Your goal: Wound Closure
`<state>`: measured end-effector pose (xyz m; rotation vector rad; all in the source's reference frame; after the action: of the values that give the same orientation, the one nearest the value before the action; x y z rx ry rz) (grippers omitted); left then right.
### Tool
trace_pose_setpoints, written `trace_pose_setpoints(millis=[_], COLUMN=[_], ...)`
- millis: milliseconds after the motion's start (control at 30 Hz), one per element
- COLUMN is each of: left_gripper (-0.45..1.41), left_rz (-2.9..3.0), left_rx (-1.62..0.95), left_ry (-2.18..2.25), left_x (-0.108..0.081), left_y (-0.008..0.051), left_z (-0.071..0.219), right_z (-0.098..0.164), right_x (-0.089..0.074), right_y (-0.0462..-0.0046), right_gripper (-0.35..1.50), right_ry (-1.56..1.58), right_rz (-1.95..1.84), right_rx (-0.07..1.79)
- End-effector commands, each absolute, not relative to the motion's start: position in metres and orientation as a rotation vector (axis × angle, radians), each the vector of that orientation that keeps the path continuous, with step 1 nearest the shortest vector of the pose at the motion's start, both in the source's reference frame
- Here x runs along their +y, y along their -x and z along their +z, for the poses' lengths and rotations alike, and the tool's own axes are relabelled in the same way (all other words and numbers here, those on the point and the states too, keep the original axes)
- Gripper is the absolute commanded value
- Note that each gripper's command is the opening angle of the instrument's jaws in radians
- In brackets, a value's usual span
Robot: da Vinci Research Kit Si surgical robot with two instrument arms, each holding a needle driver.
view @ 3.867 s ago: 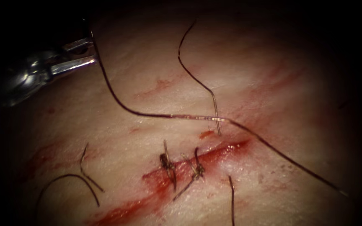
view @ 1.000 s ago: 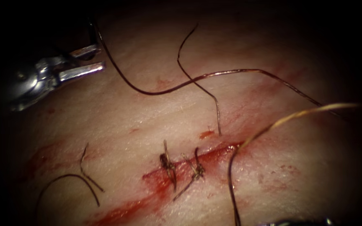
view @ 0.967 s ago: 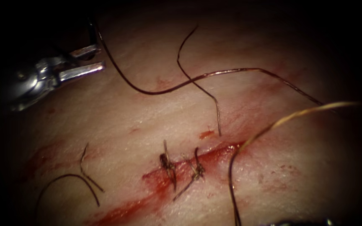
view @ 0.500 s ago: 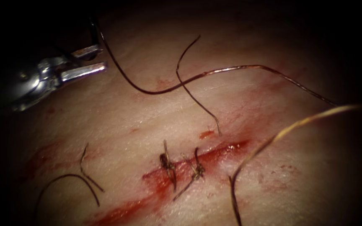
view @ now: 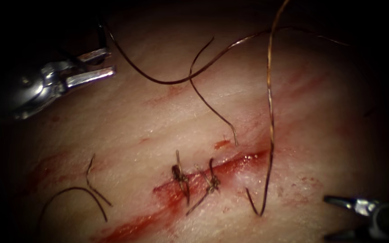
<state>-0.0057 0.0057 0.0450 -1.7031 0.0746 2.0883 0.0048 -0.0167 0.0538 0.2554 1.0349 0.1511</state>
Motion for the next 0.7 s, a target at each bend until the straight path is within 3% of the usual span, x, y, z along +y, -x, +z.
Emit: trace_pose_setpoints(millis=[33, 200, 500, 700], left_gripper=[-0.45, -0.45, -0.45, -0.45], left_rz=[2.091, 2.091, 2.091, 2.091], left_rx=[0.071, 0.07, 0.07, 0.07], left_ry=[1.702, 1.704, 1.704, 1.704], left_x=[0.005, 0.005, 0.005, 0.005], left_y=[0.0063, 0.0061, 0.0061, 0.006], left_z=[0.046, 0.046, 0.046, 0.046], right_z=[0.056, 0.062, 0.065, 0.065], right_x=[-0.016, -0.017, -0.019, -0.019], right_y=[-0.0064, -0.0119, -0.0154, -0.0169], right_gripper=[1.48, 1.48, 1.48, 1.38], right_ry=[-0.246, -0.241, -0.231, -0.227], right_rz=[0.158, 0.117, 0.04, 0.036], right_rx=[1.055, 1.065, 1.066, 1.068])
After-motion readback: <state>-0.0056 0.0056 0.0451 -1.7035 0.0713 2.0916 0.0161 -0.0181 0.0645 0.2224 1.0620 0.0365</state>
